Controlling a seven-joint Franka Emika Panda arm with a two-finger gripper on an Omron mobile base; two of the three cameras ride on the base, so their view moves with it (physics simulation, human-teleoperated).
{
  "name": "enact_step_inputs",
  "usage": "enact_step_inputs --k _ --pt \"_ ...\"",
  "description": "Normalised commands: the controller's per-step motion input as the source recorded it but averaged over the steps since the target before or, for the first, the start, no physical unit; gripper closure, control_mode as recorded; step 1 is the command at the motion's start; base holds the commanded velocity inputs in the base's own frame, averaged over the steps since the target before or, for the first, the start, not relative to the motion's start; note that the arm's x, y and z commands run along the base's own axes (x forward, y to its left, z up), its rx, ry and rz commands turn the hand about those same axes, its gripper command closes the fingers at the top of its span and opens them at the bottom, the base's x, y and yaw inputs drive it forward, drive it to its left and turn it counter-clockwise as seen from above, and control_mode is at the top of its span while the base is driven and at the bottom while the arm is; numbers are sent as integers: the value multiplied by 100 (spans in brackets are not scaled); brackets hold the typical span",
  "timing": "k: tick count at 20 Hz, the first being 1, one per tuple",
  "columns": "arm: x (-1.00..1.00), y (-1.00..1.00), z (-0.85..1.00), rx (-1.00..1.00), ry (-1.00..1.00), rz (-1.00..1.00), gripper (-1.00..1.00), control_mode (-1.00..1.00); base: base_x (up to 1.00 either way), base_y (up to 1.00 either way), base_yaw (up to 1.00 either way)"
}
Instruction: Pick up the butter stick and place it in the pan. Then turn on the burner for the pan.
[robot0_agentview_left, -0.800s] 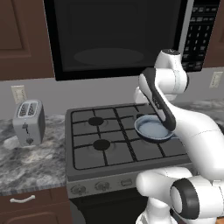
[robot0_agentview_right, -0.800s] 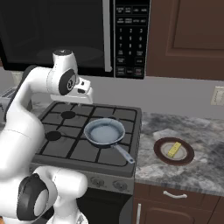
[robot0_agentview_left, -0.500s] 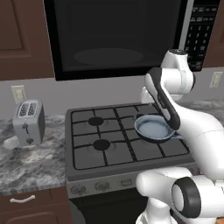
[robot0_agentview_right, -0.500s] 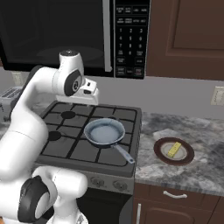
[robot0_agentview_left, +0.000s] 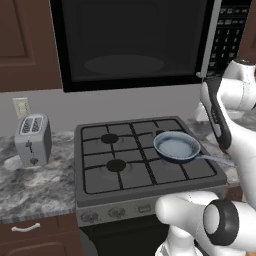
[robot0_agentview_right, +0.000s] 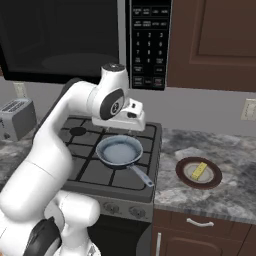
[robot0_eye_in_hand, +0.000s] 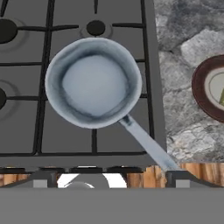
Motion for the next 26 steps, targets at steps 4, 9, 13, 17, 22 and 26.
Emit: enact_step_inputs --k 4,9,13,17,22,26 --pt "-33 -100 -6 0 12 -14 -100 -100 0 0 0" --pt "-26 -100 -14 0 15 -19 -100 -100 0 0 0" --pt "-14 -100 -13 0 20 -20 -100 -100 0 0 0" --pt "-6 -100 -16 0 22 -21 -100 -100 0 0 0" --pt "5 -87 -39 6 11 -16 -100 -100 0 0 0" --pt "48 -42 -68 16 0 -2 -100 -100 0 0 0"
